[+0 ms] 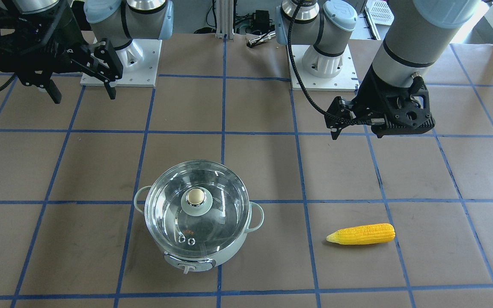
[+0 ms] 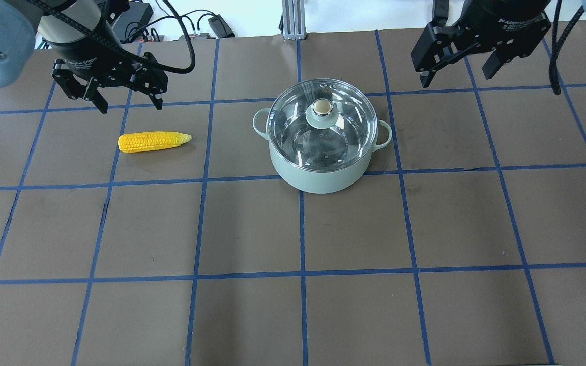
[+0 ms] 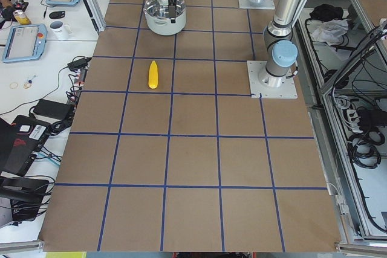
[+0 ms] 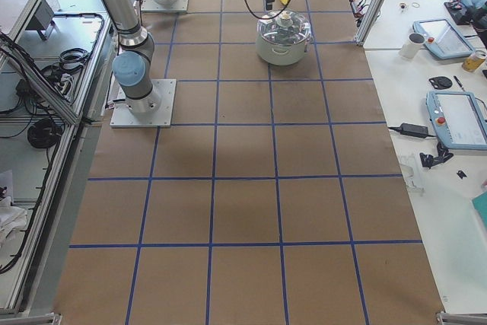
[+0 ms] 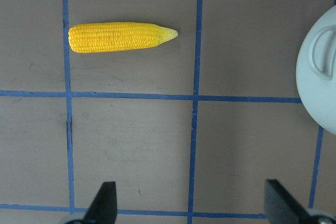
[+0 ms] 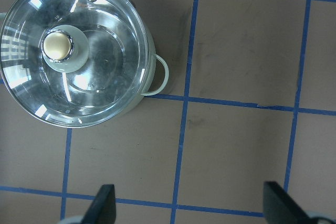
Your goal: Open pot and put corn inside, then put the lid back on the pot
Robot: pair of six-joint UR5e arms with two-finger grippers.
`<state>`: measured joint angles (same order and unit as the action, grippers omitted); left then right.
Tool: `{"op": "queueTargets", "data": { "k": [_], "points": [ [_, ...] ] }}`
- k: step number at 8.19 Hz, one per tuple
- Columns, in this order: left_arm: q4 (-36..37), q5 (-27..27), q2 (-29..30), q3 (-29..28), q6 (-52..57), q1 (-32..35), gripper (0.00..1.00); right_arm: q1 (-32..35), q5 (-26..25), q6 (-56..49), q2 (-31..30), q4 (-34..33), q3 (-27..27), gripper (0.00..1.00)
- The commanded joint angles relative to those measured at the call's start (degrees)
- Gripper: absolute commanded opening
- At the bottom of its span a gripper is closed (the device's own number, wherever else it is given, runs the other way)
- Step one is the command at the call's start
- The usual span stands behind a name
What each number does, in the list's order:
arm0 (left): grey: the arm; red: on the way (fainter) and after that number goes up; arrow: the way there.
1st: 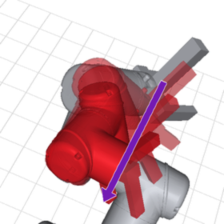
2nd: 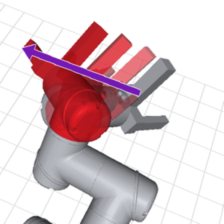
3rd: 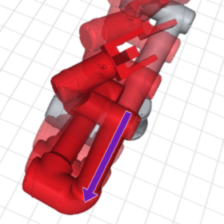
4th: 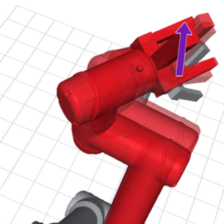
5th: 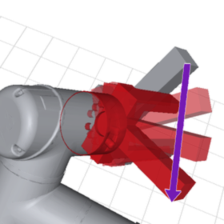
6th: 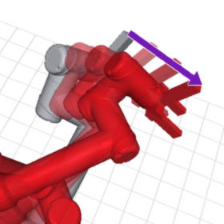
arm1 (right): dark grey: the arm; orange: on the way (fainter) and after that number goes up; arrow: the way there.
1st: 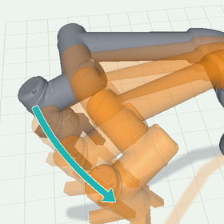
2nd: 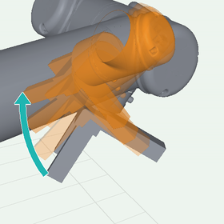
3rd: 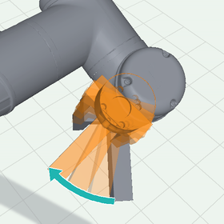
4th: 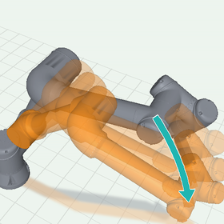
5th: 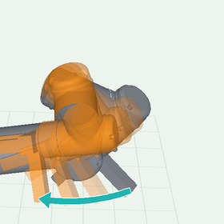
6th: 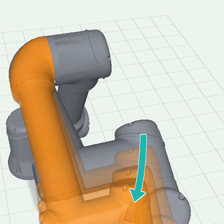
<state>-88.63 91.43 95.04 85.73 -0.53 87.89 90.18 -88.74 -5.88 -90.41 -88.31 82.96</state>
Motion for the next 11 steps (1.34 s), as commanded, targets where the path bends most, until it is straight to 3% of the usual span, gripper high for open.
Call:
{"op": "queueTargets", "data": {
  "k": [1, 3, 4, 6, 8, 11],
  "points": [
    [-0.05, -0.02, -0.03, 0.05, 0.0, 0.0, 1.0, 0.08, 0.24, 0.34, 0.23, -1.16, -0.08, 1.0],
    [0.56, -0.73, -0.03, -0.04, 0.35, -0.17, 1.0, 0.17, 0.15, 2.43, 2.06, -2.91, -0.87, 1.0],
    [2.22, -0.73, -0.03, -0.04, -0.43, -0.7, 1.0, 0.35, 0.67, 5.67, 3.91, -7.1, -1.05, 1.0],
    [5.92, -3.26, 1.37, 0.22, -3.66, -2.28, 1.0, 3.93, 0.33, 12.34, 10.05, -10.29, -3.67, 1.0],
    [14.22, -3.19, 1.47, 1.1, -24.25, -5.96, 1.0, 8.93, 0.15, 24.2, 17.42, -17.12, -5.0, 1.0],
    [16.48, -2.14, 4.44, 1.63, -36.7, -7.9, 1.0, 11.77, 0.76, 40.02, 24.03, -22.95, -5.0, 1.0]
  ]
}}
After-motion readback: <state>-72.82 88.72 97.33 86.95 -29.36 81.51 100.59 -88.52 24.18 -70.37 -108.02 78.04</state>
